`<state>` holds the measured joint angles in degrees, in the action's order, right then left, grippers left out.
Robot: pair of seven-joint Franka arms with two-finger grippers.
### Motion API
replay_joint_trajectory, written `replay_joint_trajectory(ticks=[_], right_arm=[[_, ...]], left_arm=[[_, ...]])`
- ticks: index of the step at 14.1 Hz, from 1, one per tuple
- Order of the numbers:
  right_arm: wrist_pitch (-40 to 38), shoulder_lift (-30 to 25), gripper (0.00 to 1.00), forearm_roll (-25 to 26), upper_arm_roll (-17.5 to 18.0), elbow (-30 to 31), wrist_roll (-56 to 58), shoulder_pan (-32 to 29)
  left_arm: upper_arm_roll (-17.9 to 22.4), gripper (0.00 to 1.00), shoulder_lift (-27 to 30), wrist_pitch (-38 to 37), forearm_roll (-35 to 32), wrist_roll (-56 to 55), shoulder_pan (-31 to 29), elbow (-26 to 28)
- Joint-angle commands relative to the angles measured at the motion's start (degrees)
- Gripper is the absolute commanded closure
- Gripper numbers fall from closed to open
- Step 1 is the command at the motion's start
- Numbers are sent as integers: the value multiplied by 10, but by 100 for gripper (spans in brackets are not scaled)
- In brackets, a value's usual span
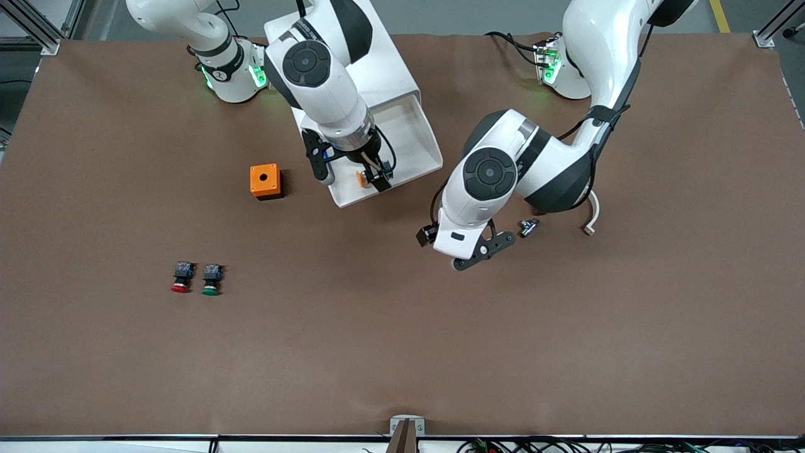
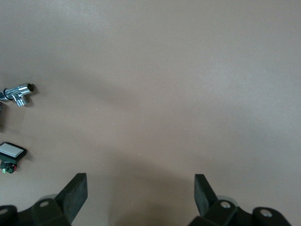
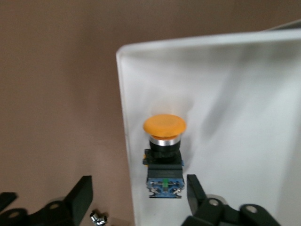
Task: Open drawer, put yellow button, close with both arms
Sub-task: 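Lower the yellow button into the open drawer and open the right gripper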
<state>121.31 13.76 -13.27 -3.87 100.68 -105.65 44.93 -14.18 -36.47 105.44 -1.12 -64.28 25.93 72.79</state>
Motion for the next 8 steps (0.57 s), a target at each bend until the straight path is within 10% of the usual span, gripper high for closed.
replay_joint_trajectory(ticks=[1, 8], right_arm=[[-82, -3, 0, 8, 4, -61, 32, -52], [-257, -11, 0, 7, 1, -126, 363, -196]], left_arm=[[-2, 0, 5, 6, -20, -7, 12, 13], [-17, 0, 6, 2, -9, -8, 56, 39]])
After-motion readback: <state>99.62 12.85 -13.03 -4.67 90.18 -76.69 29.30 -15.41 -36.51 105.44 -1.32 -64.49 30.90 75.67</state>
